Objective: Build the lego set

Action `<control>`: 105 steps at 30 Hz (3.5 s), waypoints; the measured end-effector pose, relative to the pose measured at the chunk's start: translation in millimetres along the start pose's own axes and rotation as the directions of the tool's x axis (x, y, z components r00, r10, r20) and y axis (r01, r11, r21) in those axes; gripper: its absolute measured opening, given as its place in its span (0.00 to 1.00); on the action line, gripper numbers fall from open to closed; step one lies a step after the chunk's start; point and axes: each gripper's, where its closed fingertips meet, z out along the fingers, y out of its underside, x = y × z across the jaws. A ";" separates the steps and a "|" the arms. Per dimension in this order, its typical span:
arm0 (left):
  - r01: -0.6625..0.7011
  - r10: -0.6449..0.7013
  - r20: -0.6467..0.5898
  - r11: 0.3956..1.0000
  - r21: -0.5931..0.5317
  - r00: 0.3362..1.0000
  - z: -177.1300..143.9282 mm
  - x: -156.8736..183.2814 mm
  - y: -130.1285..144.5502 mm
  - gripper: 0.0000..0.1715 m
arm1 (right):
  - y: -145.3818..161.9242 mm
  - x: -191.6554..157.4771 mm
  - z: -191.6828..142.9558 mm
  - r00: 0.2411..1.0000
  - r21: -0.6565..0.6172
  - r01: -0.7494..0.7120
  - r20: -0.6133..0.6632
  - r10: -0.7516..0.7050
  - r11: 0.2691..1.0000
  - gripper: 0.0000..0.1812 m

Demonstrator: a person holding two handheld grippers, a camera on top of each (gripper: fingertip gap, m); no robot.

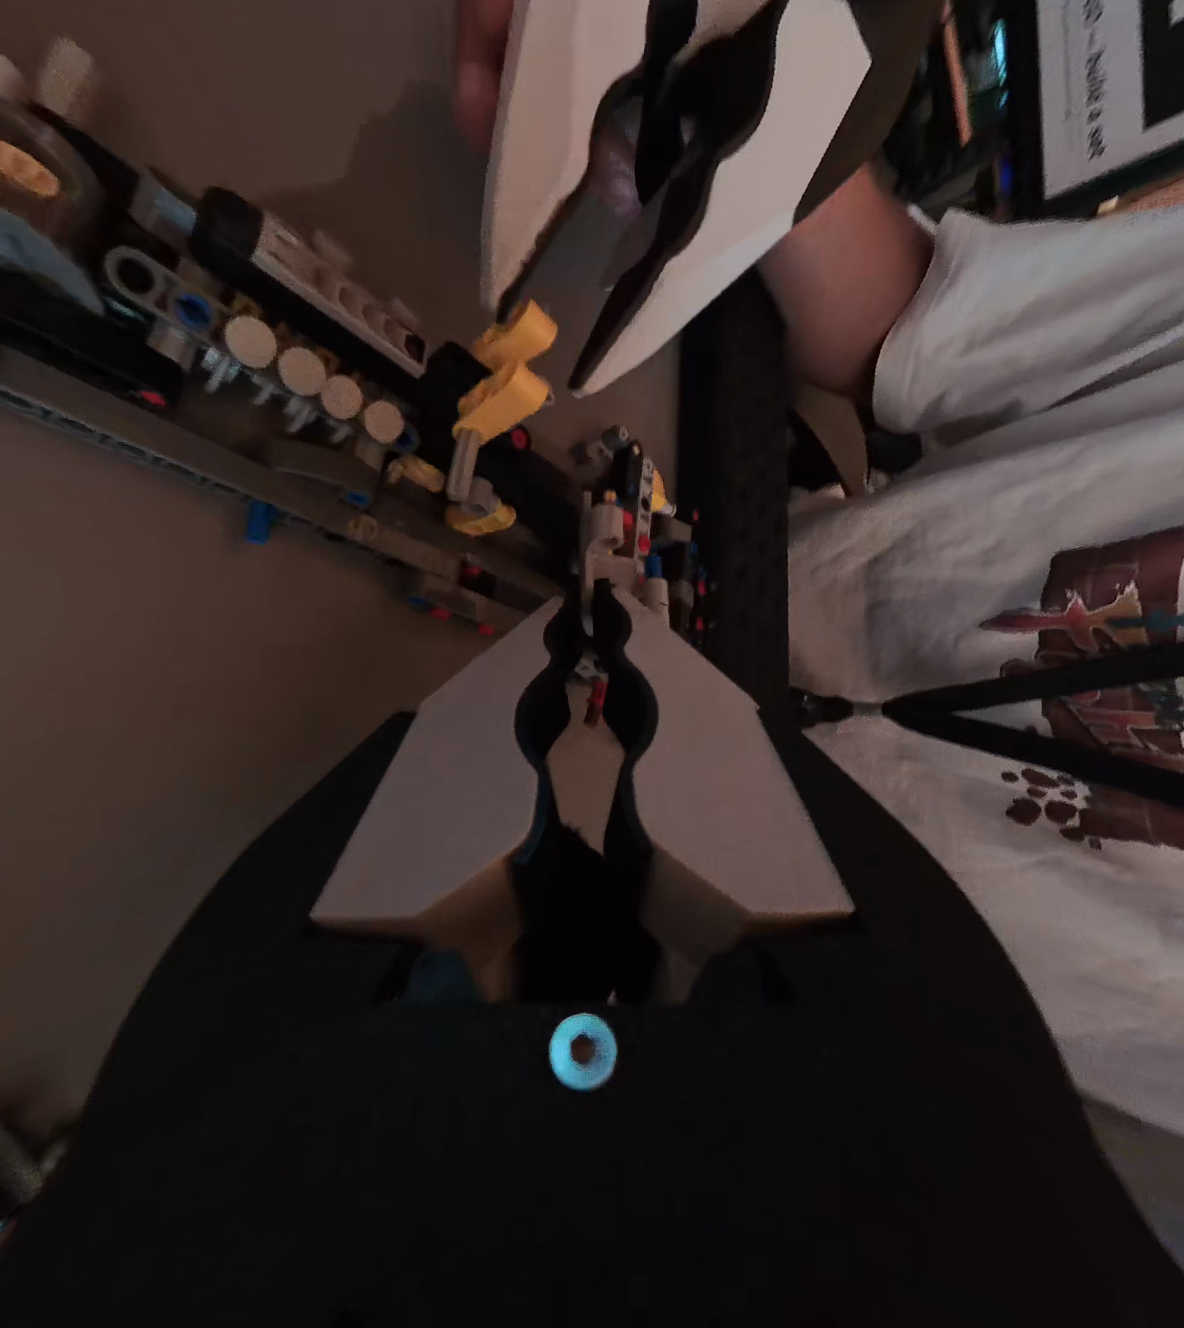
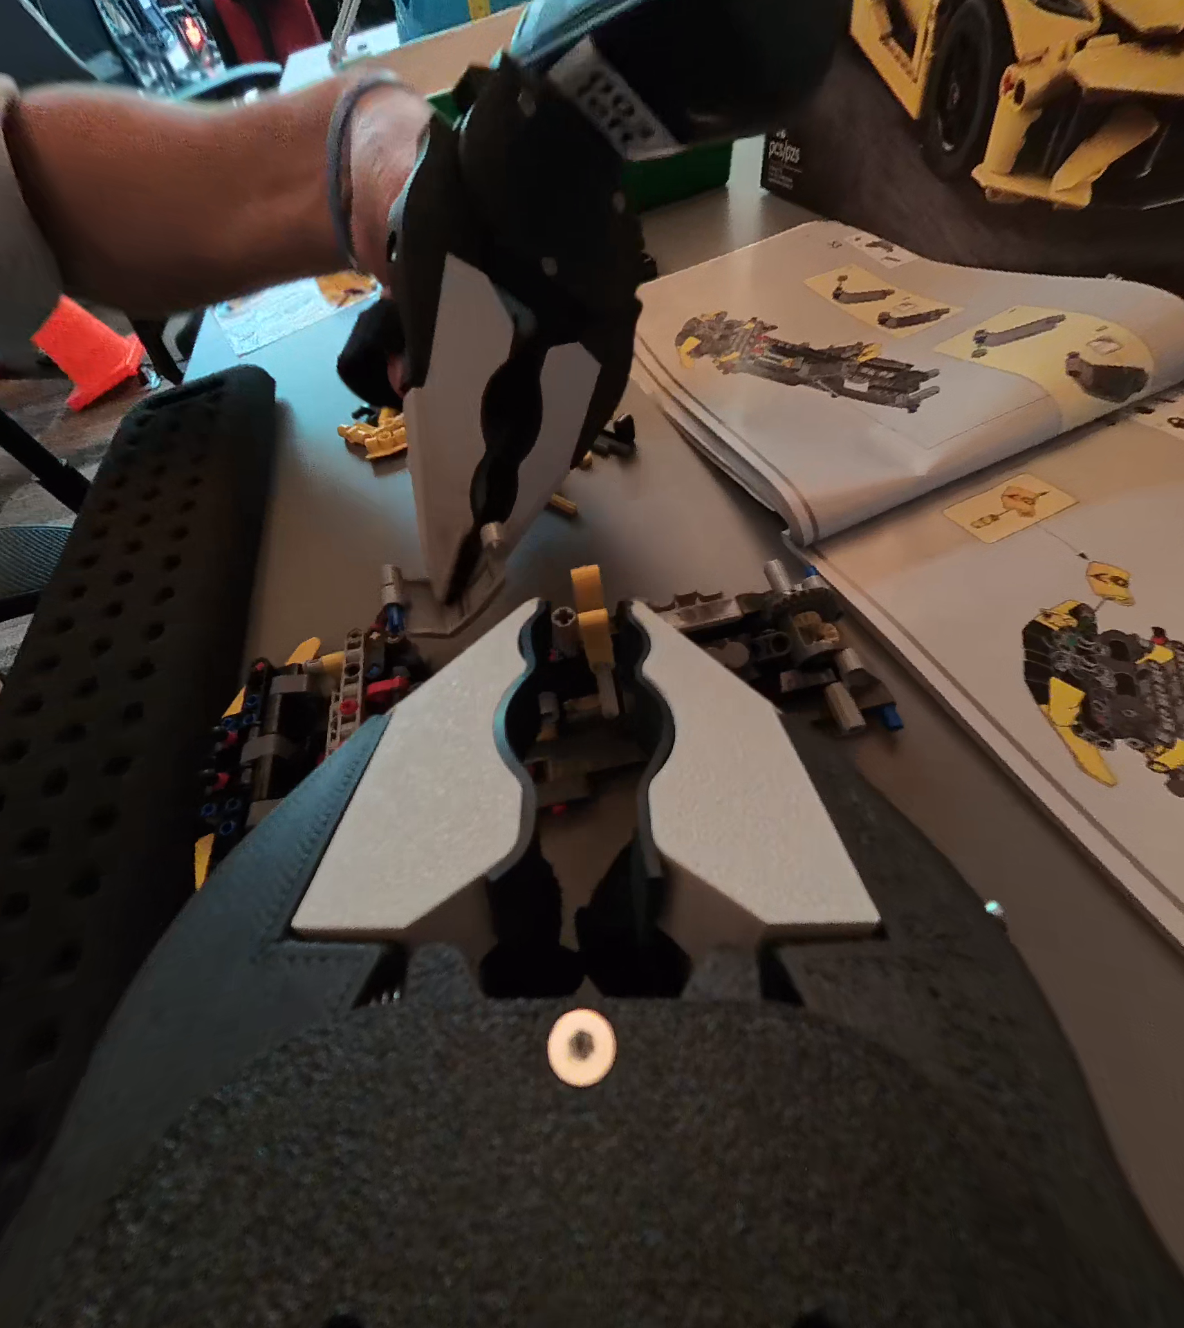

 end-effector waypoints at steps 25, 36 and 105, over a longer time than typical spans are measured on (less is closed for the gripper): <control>0.116 -0.132 -0.103 0.983 -0.143 0.986 -4.0 -27.0 -2.2 0.00 | 7.3 -1.0 3.6 0.998 -0.030 -0.038 0.043 0.039 0.999 0.08; 0.020 -0.060 -0.159 0.969 -0.246 0.985 -3.3 -25.2 -4.2 0.00 | 6.9 -1.3 3.9 0.998 -0.022 -0.031 0.050 0.032 0.999 0.08; -0.070 0.055 0.109 0.988 0.137 0.993 -7.7 -22.4 -12.0 0.12 | 11.0 2.9 -12.0 0.998 -0.043 -0.044 0.034 0.045 0.998 0.11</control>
